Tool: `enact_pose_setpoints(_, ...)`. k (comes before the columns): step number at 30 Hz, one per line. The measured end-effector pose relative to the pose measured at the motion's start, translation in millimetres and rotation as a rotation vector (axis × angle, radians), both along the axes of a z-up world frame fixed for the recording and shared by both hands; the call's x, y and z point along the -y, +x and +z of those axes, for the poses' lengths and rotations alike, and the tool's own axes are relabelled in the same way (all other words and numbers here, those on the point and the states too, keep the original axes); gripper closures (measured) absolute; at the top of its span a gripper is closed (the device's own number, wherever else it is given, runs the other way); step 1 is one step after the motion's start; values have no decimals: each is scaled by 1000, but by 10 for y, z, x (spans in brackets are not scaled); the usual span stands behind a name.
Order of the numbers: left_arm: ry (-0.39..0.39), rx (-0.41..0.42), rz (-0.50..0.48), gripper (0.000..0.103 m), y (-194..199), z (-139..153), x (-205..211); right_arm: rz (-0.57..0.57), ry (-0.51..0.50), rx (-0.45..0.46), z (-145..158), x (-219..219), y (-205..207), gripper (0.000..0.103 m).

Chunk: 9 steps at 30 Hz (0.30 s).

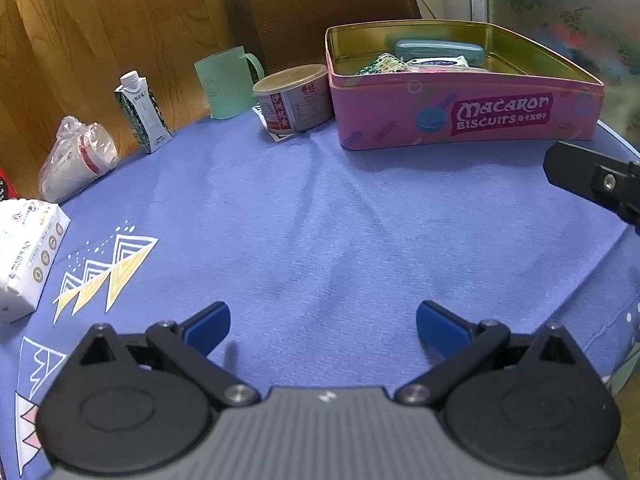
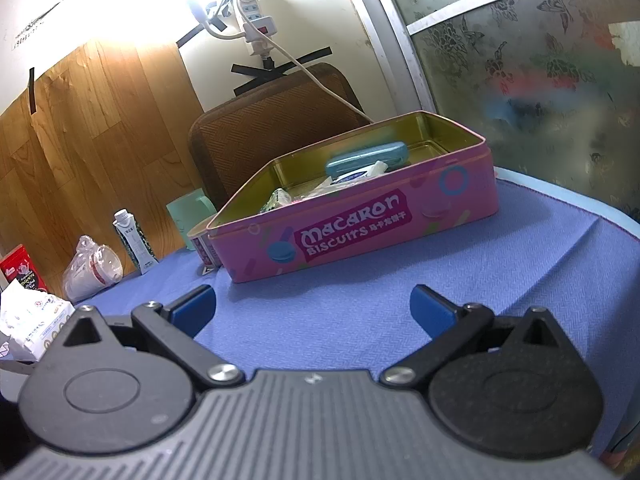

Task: Organize soft objects

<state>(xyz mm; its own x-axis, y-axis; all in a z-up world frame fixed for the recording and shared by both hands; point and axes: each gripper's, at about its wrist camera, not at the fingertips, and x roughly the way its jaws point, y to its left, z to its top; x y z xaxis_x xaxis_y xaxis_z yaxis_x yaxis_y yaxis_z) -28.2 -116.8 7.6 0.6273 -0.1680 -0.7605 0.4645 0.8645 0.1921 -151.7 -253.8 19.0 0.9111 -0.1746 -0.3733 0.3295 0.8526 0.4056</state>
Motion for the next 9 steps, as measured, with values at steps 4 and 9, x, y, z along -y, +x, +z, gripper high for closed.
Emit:
enact_pose_setpoints(4,-7,2,-1,0,-4,6,5,0,1,0,-1,1,1,0)
enact_pose_setpoints(9,-45,5,-9,0,-9,52,-19,0,-1,0,1,3,1,0)
